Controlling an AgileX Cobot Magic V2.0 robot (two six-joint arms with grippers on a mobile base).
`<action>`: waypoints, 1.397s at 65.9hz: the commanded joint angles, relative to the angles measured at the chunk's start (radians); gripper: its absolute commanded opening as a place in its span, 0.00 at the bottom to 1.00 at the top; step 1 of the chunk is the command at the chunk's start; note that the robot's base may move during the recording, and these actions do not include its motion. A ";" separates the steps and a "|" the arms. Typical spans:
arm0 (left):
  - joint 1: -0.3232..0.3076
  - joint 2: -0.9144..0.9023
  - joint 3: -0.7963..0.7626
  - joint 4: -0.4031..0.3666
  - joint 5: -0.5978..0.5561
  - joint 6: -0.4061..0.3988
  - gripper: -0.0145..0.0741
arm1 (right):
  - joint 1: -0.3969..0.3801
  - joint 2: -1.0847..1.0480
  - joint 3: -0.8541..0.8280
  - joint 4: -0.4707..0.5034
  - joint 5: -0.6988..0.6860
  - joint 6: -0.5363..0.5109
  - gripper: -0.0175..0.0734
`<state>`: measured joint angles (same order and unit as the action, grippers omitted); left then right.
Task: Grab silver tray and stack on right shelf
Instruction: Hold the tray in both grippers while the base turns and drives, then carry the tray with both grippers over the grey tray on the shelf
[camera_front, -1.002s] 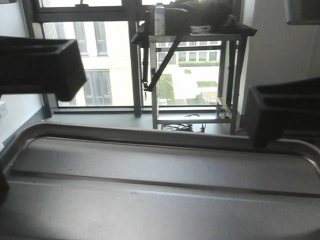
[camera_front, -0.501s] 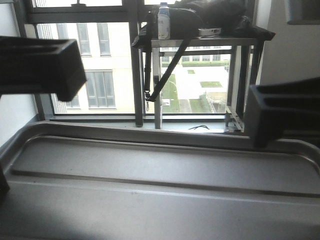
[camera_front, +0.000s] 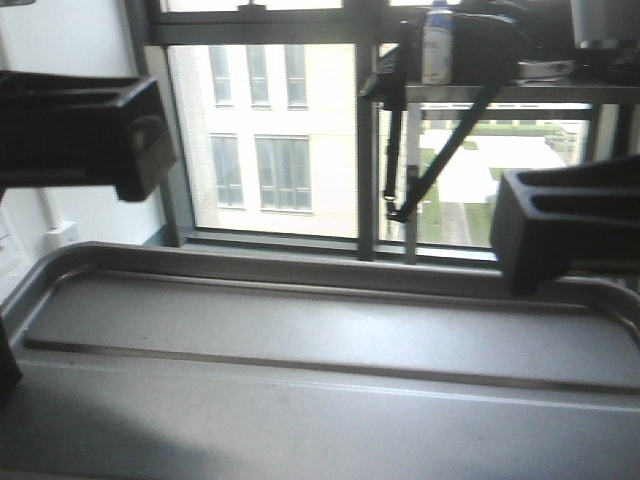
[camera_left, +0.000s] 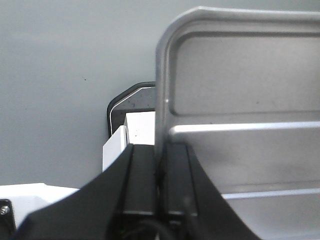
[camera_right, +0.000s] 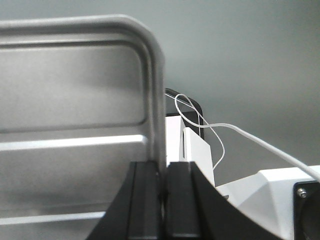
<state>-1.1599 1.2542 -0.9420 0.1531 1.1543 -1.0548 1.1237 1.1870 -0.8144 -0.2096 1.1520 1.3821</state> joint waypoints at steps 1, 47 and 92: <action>-0.006 -0.026 -0.022 0.028 0.185 0.005 0.06 | -0.005 -0.022 -0.025 -0.058 0.149 0.003 0.27; -0.006 -0.026 -0.022 0.028 0.185 0.005 0.06 | -0.005 -0.022 -0.025 -0.058 0.150 0.003 0.27; -0.006 -0.026 -0.022 0.026 0.185 0.005 0.06 | -0.005 -0.022 -0.025 -0.058 0.150 0.003 0.27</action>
<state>-1.1599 1.2542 -0.9420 0.1533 1.1549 -1.0548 1.1237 1.1852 -0.8144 -0.2114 1.1520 1.3821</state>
